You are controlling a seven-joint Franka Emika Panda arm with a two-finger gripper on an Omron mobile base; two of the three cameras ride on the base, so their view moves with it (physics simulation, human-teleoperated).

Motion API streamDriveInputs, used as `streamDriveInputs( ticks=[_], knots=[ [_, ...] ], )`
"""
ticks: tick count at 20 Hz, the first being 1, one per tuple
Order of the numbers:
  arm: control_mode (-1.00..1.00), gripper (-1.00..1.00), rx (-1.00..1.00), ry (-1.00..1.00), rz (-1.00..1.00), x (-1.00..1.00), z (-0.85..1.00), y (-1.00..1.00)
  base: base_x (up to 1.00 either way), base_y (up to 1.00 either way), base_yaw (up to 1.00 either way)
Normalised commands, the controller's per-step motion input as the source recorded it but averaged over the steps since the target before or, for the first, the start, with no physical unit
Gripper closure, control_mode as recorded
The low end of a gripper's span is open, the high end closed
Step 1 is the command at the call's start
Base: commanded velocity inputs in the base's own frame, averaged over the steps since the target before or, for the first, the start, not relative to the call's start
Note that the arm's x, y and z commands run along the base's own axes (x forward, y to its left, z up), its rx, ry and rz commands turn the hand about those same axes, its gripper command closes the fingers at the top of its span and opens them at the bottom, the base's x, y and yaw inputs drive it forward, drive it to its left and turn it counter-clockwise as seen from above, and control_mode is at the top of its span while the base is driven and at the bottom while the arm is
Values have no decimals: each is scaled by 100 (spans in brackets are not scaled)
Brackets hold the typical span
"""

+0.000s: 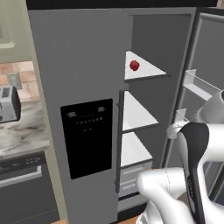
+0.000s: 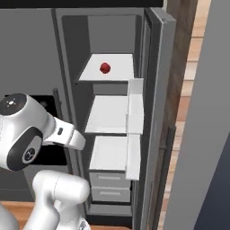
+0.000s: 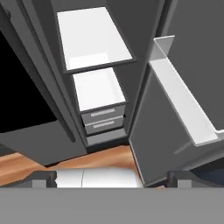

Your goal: Place the cold items (bell pepper and tangerine) from the fridge in one tupperware on the dining counter. Place the warm items (kebab skewer and hot dog) in the stove area in another tupperware.

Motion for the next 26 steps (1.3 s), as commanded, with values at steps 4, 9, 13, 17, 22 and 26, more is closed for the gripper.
streamDriveInputs(
  ticks=[4, 9, 13, 17, 22, 26],
  knots=[
    [100, -100, 0, 0, 0, 0, 0, 0, 28, -4, 5],
    [100, -100, 0, 0, 0, 0, 0, 0, 39, 17, -14],
    [100, -100, 0, 0, 0, 0, 0, 0, 29, 31, -46],
    [100, -100, 0, 0, 0, 0, 0, 0, 17, 33, -38],
    [100, -100, 0, 0, 0, 0, 0, 0, -1, 22, -27],
    [100, -100, 0, 0, 0, 0, 0, 0, -10, 47, -33]
  ],
)
